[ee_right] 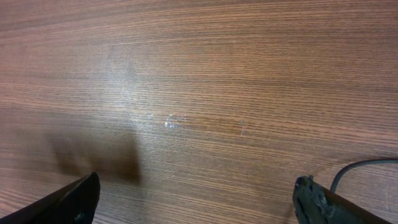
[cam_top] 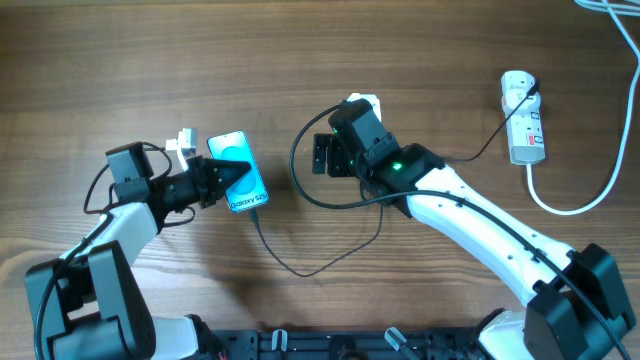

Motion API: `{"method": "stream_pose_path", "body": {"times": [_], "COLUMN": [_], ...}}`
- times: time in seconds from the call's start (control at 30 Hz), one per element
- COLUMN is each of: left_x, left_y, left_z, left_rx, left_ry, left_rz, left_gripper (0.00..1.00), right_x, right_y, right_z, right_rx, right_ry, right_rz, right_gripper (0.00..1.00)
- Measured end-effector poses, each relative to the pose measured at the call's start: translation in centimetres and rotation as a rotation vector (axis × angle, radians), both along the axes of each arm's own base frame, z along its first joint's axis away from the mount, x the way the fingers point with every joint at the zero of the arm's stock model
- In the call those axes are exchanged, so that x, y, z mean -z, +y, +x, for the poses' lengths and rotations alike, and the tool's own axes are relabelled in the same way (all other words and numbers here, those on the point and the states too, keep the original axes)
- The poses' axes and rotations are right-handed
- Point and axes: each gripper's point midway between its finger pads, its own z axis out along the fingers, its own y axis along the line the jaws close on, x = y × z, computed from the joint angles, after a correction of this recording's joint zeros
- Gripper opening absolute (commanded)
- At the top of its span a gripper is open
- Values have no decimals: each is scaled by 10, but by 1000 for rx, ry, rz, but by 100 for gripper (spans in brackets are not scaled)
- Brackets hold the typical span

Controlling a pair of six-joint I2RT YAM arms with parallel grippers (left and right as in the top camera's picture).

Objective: Plug charger to phone and switch on socket
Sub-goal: 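Open the right gripper and move it up toward the power strip, then lower the phone with the left gripper and swing it right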

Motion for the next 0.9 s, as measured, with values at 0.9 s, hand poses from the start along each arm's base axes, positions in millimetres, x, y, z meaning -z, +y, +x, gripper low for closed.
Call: {"method": "stream_pose_path", "body": {"times": [0.9], "left_x": [9], "left_y": [4], "left_z": [3], "left_rx": [-34], "left_ry": [26], "left_rz": [45], "left_gripper": [4], "right_x": [0], "right_y": [0], "right_z": [0], "right_rx": [0], "right_ry": [0], "right_rz": [0], "right_gripper": [100]}}
